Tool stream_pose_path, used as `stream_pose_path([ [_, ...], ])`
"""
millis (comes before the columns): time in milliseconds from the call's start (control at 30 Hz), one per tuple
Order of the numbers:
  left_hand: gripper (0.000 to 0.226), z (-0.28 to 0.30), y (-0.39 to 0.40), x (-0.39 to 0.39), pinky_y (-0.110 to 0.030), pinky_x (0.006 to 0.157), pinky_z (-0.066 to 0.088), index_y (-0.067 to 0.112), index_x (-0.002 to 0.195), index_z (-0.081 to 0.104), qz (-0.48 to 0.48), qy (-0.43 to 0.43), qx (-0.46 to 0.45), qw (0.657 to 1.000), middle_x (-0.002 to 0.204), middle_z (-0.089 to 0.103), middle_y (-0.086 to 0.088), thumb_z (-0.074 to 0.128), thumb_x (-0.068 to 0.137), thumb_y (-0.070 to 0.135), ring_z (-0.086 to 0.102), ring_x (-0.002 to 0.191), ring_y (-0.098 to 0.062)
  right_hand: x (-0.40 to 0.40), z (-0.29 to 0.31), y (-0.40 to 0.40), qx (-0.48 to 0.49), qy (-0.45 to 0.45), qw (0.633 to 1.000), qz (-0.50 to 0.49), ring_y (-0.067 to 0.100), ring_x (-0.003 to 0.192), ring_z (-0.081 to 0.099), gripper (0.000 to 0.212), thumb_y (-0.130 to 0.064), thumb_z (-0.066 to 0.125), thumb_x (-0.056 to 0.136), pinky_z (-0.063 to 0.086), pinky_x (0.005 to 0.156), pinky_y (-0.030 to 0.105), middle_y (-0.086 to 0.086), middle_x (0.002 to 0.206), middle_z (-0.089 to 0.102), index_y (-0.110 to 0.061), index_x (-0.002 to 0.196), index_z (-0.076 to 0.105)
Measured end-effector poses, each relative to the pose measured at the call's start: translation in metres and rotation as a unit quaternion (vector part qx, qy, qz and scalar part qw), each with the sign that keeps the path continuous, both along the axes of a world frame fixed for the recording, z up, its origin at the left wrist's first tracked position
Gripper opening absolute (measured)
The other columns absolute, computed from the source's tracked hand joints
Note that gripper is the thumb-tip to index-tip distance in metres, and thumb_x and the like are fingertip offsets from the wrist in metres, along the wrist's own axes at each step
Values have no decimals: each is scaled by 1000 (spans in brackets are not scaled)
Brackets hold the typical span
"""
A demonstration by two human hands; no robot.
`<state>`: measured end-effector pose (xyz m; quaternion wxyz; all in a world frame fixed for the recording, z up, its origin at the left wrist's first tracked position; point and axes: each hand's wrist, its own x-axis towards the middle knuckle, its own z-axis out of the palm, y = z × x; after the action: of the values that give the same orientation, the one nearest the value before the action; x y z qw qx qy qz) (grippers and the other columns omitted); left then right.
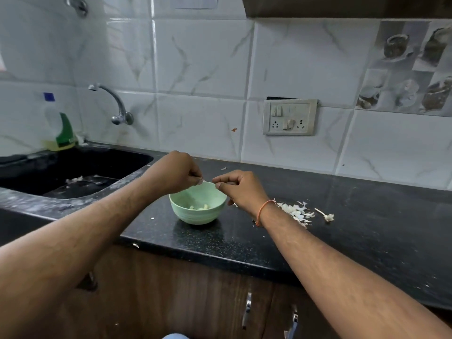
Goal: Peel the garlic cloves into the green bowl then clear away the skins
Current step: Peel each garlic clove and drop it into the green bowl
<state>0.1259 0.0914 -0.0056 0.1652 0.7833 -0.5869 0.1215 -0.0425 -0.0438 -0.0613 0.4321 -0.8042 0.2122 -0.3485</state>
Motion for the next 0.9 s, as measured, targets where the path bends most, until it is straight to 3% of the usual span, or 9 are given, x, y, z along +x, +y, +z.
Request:
stream_pose_path([
  [100,11,-5,-3,0,-28,67,49,31,96,86,-6,14,-18,1000,78,76,14,76,93,34,64,72,-5,-7,1,-3,-9,0,1000,-11,-1,68,67,13,-15,78,96,59,59,25,-13,88,75,-20,105,85],
  [233,23,-7,-17,-18,-37,69,56,25,90,85,-24,0,-44,999,74,76,5,69,100,40,68,72,-15,-42,-7,-26,-13,-4,998,-57,2,66,64,14,-17,78,96,64,71,38,-23,65,68,-26,103,85],
  [367,53,-12,-42,-67,-39,56,45,16,62,54,-65,-78,-49,994,56,55,-1,55,107,46,49,55,-18,-102,-23,-61,-136,70,976,-153,-1,86,66,16,-25,75,96,54,84,22,-18,97,74,-33,107,83],
  [433,57,-19,-58,-96,-34,55,38,21,58,45,-92,-88,-40,991,57,51,2,52,106,51,46,55,-19,-134,-35,-78,-193,129,955,-186,5,99,64,22,-28,71,97,53,93,27,-17,108,71,-32,118,79],
  [500,55,-32,-79,-121,-33,57,40,21,58,51,-113,-69,-25,991,59,54,3,60,101,53,52,60,-24,-160,-49,-90,-228,182,934,-208,8,111,58,29,-34,68,98,52,102,36,-17,117,67,-33,127,73],
  [633,5,-67,-122,-141,-38,76,60,28,88,80,-129,2,22,991,90,76,5,75,90,28,72,87,-22,-183,-68,-102,-240,176,926,-232,11,120,54,29,-39,67,99,51,103,48,-17,123,65,-35,127,71],
  [767,45,-91,-146,-136,-45,92,61,45,113,76,-106,51,21,993,123,68,11,64,88,10,67,111,-20,-177,-69,-110,-268,190,921,-210,10,125,51,31,-48,66,99,50,101,49,-21,128,63,-40,129,69],
  [833,43,-98,-154,-132,-51,103,55,41,135,66,-94,85,8,992,139,62,5,59,97,24,58,128,-27,-171,-70,-119,-279,237,906,-214,8,131,46,39,-56,65,97,42,99,44,-25,136,59,-44,134,66],
  [900,51,-104,-163,-125,-55,113,46,35,150,54,-66,84,66,992,149,54,-1,59,100,42,47,139,-34,-165,-70,-130,-278,275,895,-214,8,132,46,46,-61,65,94,38,97,42,-24,136,58,-44,136,65],
])
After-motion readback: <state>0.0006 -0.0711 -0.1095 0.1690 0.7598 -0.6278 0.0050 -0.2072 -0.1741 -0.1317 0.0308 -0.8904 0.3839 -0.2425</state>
